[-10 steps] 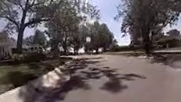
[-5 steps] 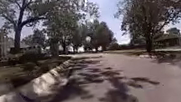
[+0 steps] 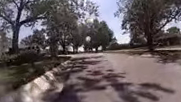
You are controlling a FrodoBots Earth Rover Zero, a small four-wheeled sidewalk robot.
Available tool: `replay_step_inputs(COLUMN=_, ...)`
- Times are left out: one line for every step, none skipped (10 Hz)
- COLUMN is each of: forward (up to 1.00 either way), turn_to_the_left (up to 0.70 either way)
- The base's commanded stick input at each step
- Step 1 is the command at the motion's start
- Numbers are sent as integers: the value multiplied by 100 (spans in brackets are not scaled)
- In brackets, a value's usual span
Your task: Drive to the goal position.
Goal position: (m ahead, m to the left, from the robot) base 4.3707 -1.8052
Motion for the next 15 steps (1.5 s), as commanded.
replay_step_inputs(forward=70, turn_to_the_left=0)
replay_step_inputs(forward=70, turn_to_the_left=0)
replay_step_inputs(forward=70, turn_to_the_left=0)
replay_step_inputs(forward=70, turn_to_the_left=0)
replay_step_inputs(forward=70, turn_to_the_left=0)
replay_step_inputs(forward=70, turn_to_the_left=0)
replay_step_inputs(forward=70, turn_to_the_left=0)
replay_step_inputs(forward=70, turn_to_the_left=0)
replay_step_inputs(forward=70, turn_to_the_left=0)
replay_step_inputs(forward=70, turn_to_the_left=0)
replay_step_inputs(forward=70, turn_to_the_left=0)
replay_step_inputs(forward=70, turn_to_the_left=0)
replay_step_inputs(forward=70, turn_to_the_left=0)
replay_step_inputs(forward=70, turn_to_the_left=0)
replay_step_inputs(forward=70, turn_to_the_left=0)
